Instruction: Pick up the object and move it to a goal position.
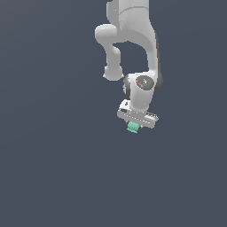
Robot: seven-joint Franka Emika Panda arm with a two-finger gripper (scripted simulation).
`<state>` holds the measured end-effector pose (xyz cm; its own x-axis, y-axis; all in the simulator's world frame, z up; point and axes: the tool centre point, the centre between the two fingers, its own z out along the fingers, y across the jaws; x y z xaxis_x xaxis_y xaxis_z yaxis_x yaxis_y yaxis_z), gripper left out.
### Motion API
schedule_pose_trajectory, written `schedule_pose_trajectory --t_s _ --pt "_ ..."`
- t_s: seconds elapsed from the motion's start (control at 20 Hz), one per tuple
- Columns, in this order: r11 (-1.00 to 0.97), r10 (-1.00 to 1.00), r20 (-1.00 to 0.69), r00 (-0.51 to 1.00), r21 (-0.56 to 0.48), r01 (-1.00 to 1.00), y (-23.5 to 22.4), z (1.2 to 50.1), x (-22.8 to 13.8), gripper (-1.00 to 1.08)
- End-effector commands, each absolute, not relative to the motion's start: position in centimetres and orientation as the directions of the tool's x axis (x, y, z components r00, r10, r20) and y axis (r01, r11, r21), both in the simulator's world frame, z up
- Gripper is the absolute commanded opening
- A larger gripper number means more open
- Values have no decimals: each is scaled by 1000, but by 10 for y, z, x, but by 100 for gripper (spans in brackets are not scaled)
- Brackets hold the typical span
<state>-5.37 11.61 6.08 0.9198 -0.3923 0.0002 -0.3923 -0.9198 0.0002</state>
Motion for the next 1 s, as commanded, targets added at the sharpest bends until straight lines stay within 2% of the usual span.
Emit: schedule_pose_trajectory --t_s 0.0,0.45,0.95 --pt "-920 -392 1 920 0 -392 140 68 -50 -100" --pt "-920 -392 0 920 0 -392 220 93 -34 -100" --pt "-920 -392 0 920 0 -392 246 101 -27 -100"
